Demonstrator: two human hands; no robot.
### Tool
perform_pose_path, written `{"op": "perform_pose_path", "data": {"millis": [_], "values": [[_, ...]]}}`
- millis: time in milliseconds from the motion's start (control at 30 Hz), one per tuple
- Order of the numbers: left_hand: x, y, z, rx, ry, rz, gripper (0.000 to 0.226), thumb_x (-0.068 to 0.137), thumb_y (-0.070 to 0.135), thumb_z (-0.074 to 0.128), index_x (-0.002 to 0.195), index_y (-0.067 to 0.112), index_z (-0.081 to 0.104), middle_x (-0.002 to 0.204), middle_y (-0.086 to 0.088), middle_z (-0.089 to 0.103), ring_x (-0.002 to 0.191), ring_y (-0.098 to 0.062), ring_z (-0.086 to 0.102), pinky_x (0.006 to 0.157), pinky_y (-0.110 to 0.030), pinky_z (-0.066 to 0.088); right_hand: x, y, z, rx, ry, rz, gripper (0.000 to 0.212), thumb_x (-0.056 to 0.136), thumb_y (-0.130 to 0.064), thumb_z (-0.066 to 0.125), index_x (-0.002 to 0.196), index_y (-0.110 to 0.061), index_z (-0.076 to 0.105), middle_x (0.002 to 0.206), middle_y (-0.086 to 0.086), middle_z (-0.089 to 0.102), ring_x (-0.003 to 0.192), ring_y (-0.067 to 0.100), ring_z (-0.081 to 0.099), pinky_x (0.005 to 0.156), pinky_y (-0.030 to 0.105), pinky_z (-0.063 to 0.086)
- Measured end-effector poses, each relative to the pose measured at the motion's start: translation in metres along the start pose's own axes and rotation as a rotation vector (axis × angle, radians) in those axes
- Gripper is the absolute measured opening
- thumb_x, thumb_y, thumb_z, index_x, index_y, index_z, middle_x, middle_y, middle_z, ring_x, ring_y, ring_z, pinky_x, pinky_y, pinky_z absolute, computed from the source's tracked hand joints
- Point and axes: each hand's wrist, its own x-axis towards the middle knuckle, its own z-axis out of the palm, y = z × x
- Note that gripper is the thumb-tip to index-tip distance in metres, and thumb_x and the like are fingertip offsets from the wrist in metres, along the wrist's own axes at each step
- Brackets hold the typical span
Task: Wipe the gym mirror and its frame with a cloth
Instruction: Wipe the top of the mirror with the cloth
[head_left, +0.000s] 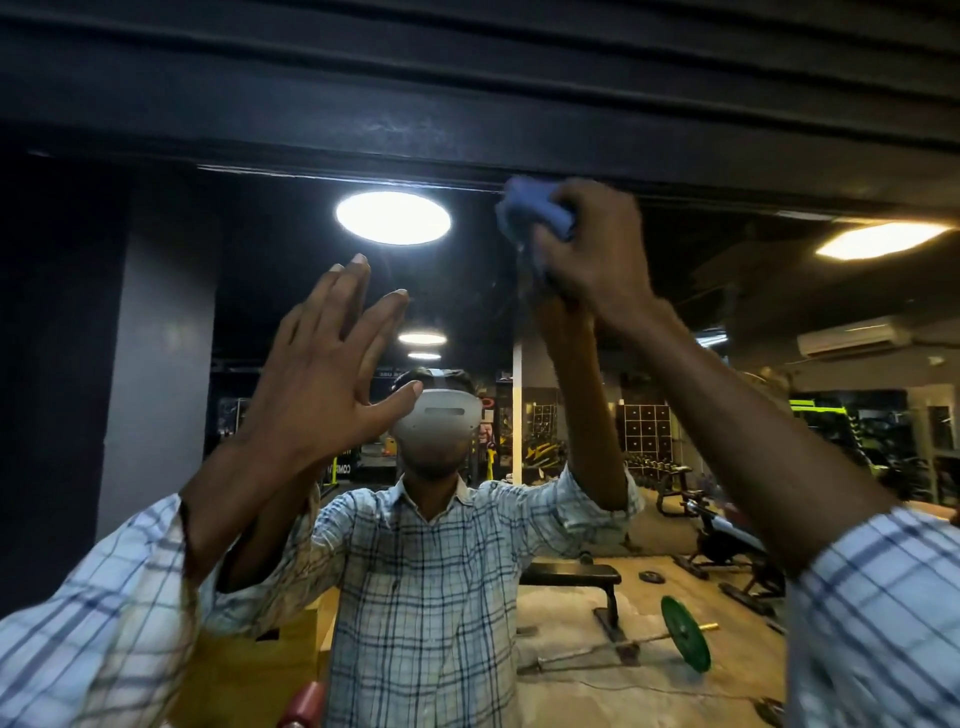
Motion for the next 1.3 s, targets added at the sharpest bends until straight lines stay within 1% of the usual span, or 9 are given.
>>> {"op": "perform_pose_path", "data": {"millis": [100, 233, 400, 533, 700, 867, 1067, 1200, 1300], "values": [[0.0, 0.0, 0.0, 0.005, -0.012, -0.002, 0.092, 0.085, 0.073, 0.051, 0.163, 0.032, 0.025, 0.174, -0.005, -0.002, 0.161, -0.027, 0.001, 0.124, -0.058, 0.021, -0.004, -0.004, 0.006, -0.018, 0.101, 0.076, 0.024, 0.089, -0.024, 0.067, 0.107, -0.009, 0.067, 0.101, 0.005, 0.067, 0.086, 0.007, 0.062, 0.084, 0.031, 0.054], [-0.001, -0.004, -0.002, -0.012, -0.003, -0.006, 0.092, 0.084, 0.072, 0.051, 0.163, 0.031, 0.025, 0.174, -0.005, -0.001, 0.16, -0.028, 0.002, 0.124, -0.058, 0.021, -0.029, -0.024, 0.012, 0.002, -0.308, -0.256, 0.018, 0.09, -0.027, 0.062, 0.099, -0.012, 0.064, 0.093, 0.003, 0.062, 0.084, 0.015, 0.058, 0.078, 0.037, 0.052], [-0.005, -0.007, -0.003, 0.008, -0.009, -0.015, 0.092, 0.085, 0.072, 0.051, 0.163, 0.032, 0.024, 0.174, -0.006, -0.001, 0.16, -0.028, 0.002, 0.124, -0.054, 0.018, -0.047, -0.021, 0.008, 0.05, 0.056, 0.142, 0.018, 0.093, -0.017, 0.068, 0.11, -0.013, 0.063, 0.102, -0.007, 0.056, 0.082, -0.002, 0.053, 0.082, 0.017, 0.05], [-0.006, -0.011, -0.005, -0.002, -0.012, -0.016, 0.094, 0.084, 0.073, 0.05, 0.164, 0.033, 0.021, 0.174, -0.006, -0.001, 0.16, -0.028, 0.002, 0.124, -0.054, 0.018, -0.088, -0.039, 0.013, 0.051, -0.381, -0.243, 0.012, 0.089, -0.023, 0.065, 0.097, -0.013, 0.063, 0.09, -0.001, 0.058, 0.079, 0.013, 0.054, 0.071, 0.029, 0.048], [-0.013, -0.015, -0.006, 0.013, -0.025, -0.022, 0.095, 0.084, 0.071, 0.054, 0.164, 0.032, 0.021, 0.174, -0.006, -0.002, 0.16, -0.028, 0.002, 0.125, -0.054, 0.016, -0.088, -0.018, -0.008, 0.041, 0.08, 0.287, 0.022, 0.091, -0.018, 0.067, 0.113, -0.016, 0.062, 0.105, -0.006, 0.057, 0.086, -0.003, 0.053, 0.086, 0.022, 0.053], [-0.014, -0.016, -0.006, 0.008, -0.019, -0.023, 0.094, 0.084, 0.07, 0.053, 0.164, 0.029, 0.023, 0.174, -0.007, -0.002, 0.16, -0.029, 0.002, 0.124, -0.055, 0.017, -0.151, -0.045, 0.0, 0.079, -0.53, -0.207, 0.02, 0.093, -0.031, 0.062, 0.109, -0.019, 0.06, 0.1, -0.01, 0.055, 0.084, 0.007, 0.053, 0.075, 0.016, 0.044], [-0.014, -0.016, -0.005, -0.007, -0.028, -0.014, 0.093, 0.085, 0.07, 0.054, 0.163, 0.029, 0.025, 0.174, -0.008, -0.001, 0.16, -0.029, 0.001, 0.124, -0.056, 0.017, -0.147, -0.032, -0.008, 0.059, 0.026, 0.358, 0.025, 0.09, -0.015, 0.069, 0.113, -0.017, 0.061, 0.105, -0.007, 0.058, 0.092, -0.003, 0.055, 0.085, 0.016, 0.051], [-0.015, -0.019, -0.005, -0.002, -0.022, -0.001, 0.093, 0.085, 0.068, 0.054, 0.163, 0.027, 0.025, 0.174, -0.009, 0.0, 0.16, -0.03, 0.003, 0.123, -0.055, 0.017, -0.179, -0.065, 0.013, 0.104, -0.454, -0.048, 0.024, 0.09, -0.03, 0.064, 0.11, -0.017, 0.061, 0.102, -0.006, 0.058, 0.086, 0.002, 0.054, 0.075, 0.013, 0.045], [-0.016, -0.021, -0.006, -0.003, -0.026, 0.003, 0.092, 0.085, 0.067, 0.053, 0.163, 0.027, 0.026, 0.174, -0.009, 0.001, 0.16, -0.03, 0.003, 0.123, -0.055, 0.018, -0.151, -0.051, 0.007, 0.06, -0.282, 0.071, 0.021, 0.09, -0.033, 0.061, 0.107, -0.02, 0.06, 0.1, -0.006, 0.058, 0.088, 0.001, 0.054, 0.077, 0.014, 0.045]]}}
